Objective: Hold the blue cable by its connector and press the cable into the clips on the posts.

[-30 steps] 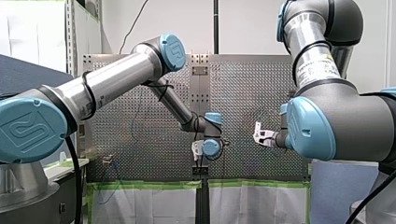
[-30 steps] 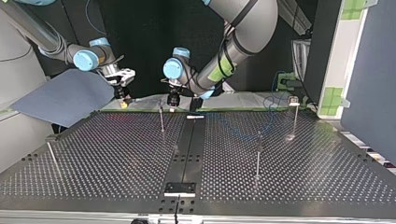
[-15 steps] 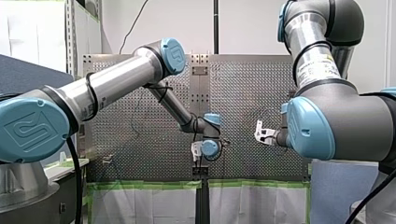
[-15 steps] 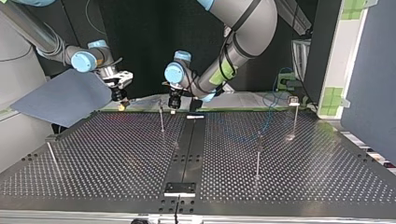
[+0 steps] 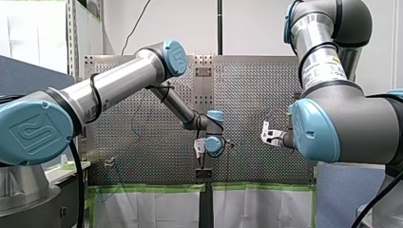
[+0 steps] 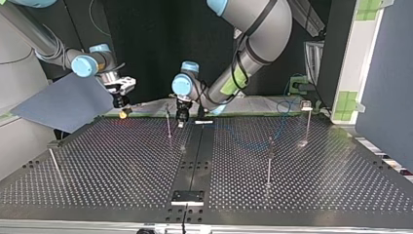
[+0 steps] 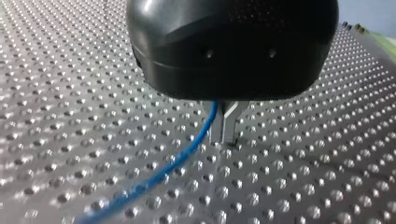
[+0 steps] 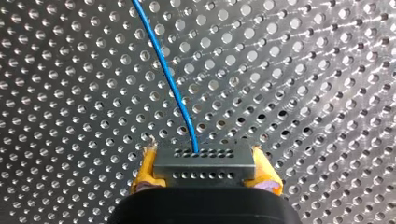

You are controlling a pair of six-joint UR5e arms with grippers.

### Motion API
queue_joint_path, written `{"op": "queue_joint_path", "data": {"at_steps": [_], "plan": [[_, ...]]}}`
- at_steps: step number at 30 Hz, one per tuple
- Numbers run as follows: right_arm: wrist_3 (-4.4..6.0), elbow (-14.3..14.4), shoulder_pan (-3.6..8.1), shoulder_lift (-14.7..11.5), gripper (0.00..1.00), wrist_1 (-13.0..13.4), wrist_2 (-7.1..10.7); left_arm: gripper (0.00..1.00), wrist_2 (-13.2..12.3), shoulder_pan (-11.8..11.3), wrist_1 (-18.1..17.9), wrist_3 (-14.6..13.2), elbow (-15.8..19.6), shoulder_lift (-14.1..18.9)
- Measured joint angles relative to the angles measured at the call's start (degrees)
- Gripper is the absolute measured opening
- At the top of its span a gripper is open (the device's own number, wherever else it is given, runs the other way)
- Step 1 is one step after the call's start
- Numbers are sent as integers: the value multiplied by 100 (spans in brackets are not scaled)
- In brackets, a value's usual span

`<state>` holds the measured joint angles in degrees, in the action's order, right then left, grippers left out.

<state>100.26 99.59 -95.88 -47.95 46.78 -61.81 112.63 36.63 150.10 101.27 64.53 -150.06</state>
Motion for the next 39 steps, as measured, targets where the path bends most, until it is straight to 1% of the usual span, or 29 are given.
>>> {"op": "queue_joint_path", "data": {"at_steps": [11,20,24,28,29,30,31,32,33,35,36,37,39], "plan": [[26,-121,48,14,0,17,1,2,-3,-124,-1,-143,-62,0],[94,-232,104,64,0,56,13,2,57,-169,-6,-309,-66,0],[81,-322,130,173,0,5,26,2,81,-170,-1,-350,-66,0],[69,-391,148,212,0,-44,33,2,113,-171,7,-374,-66,0],[68,-404,150,217,0,-49,36,17,116,-168,13,-377,-67,0],[67,-412,150,221,0,-53,38,17,119,-165,23,-381,-68,0],[66,-417,151,222,0,-56,40,27,124,-160,45,-396,-68,0],[64,-421,151,224,0,-59,42,40,128,-156,67,-416,-68,1],[64,-423,151,225,0,-60,43,40,131,-152,96,-442,-68,2],[60,-424,150,226,0,-62,52,61,135,-147,176,-521,-67,3],[59,-425,150,227,0,-62,55,61,136,-147,215,-561,-67,3],[59,-426,150,227,0,-62,58,65,138,-147,269,-621,-67,2],[57,-427,151,227,0,-62,60,65,139,-146,336,-714,-67,1]]}}
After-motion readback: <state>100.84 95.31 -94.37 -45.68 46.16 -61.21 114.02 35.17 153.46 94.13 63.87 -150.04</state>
